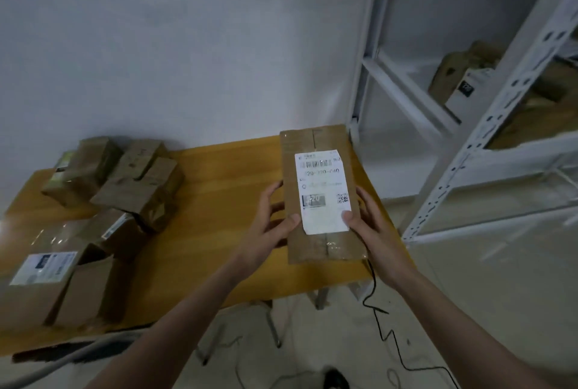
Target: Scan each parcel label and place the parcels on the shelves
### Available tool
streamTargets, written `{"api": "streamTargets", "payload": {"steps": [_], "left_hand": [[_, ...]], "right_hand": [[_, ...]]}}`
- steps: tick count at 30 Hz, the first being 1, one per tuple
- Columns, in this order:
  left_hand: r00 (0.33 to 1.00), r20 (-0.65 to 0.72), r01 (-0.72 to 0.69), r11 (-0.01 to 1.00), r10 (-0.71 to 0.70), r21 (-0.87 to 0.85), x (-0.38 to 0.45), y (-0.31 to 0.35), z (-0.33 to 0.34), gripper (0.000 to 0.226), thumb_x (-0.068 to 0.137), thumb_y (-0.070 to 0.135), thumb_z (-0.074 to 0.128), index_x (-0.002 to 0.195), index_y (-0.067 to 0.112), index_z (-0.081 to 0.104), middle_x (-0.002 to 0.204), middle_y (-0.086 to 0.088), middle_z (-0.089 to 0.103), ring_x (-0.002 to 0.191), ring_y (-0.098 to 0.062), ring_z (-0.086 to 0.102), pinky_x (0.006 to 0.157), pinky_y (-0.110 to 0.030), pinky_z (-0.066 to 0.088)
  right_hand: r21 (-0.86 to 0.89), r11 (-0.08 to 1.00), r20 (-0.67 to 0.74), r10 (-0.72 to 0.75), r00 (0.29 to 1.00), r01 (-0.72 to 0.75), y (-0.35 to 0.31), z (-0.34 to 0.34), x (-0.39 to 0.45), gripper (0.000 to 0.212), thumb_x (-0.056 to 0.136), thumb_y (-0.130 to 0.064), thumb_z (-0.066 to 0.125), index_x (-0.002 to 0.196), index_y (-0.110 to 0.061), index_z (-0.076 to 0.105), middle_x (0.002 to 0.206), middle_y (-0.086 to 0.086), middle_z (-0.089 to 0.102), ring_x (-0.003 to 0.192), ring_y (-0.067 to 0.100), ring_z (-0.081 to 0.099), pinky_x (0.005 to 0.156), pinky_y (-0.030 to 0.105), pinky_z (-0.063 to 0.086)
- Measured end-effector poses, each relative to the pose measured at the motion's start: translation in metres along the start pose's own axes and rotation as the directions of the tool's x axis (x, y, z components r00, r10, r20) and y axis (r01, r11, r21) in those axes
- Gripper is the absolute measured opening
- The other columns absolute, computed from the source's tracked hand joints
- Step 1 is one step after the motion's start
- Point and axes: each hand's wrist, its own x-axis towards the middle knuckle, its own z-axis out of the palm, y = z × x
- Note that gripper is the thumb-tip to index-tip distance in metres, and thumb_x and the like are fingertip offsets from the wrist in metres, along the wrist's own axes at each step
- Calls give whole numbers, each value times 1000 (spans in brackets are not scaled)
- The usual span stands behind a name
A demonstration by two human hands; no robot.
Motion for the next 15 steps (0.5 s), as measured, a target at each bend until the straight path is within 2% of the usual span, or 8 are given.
{"api": "streamTargets", "payload": {"steps": [4, 6, 9, 11, 13, 15], "left_hand": [[992, 127, -27, 1000, 25, 16, -20, 5, 22, 57, 86, 37, 59, 127, 59, 26, 130, 16, 47, 100, 18, 55, 71, -17, 54], [978, 206, -26, 1000, 24, 9, -28, 6, 41, 55, 84, 40, 59, 125, 59, 28, 130, 21, 45, 104, 20, 51, 71, -16, 54], [954, 298, -49, 997, 29, 59, -35, 7, 77, 57, 81, 47, 58, 126, 60, 26, 139, 20, 39, 117, 7, 45, 85, -26, 55], [937, 347, -57, 996, 29, 69, -39, 11, 103, 61, 81, 50, 58, 130, 59, 24, 141, 20, 38, 121, 3, 44, 96, -34, 52], [917, 397, -53, 998, 30, 46, -44, 16, 130, 58, 82, 48, 56, 128, 60, 23, 130, 29, 42, 111, 11, 47, 90, -27, 53], [903, 428, -50, 998, 28, 39, -47, 24, 154, 55, 82, 49, 58, 125, 64, 27, 127, 29, 45, 112, 6, 50, 83, -24, 54]], "right_hand": [[41, 999, -144, -24, 989, 30, 5, -6, -50, 48, 85, -35, 68, 125, -51, 47, 126, -12, 63, 112, 10, 63, 84, 29, 56], [58, 998, -237, -12, 971, 26, 9, -15, -80, 50, 82, -38, 68, 127, -48, 48, 124, -7, 65, 111, 14, 64, 88, 36, 55], [74, 997, -354, 26, 935, 1, 9, -35, -124, 63, 74, -51, 70, 131, -51, 44, 126, -1, 64, 112, 22, 63, 89, 43, 55], [80, 997, -405, 33, 914, -1, 2, -51, -151, 65, 73, -50, 69, 132, -50, 43, 122, 0, 66, 108, 21, 65, 82, 36, 56], [94, 996, -432, 36, 901, 5, -10, -67, -175, 61, 76, -43, 68, 132, -48, 43, 120, -4, 67, 106, 18, 66, 78, 29, 56], [101, 995, -446, 27, 895, 20, -23, -83, -195, 61, 74, -40, 69, 130, -47, 45, 118, -6, 68, 105, 17, 67, 76, 27, 56]]}}
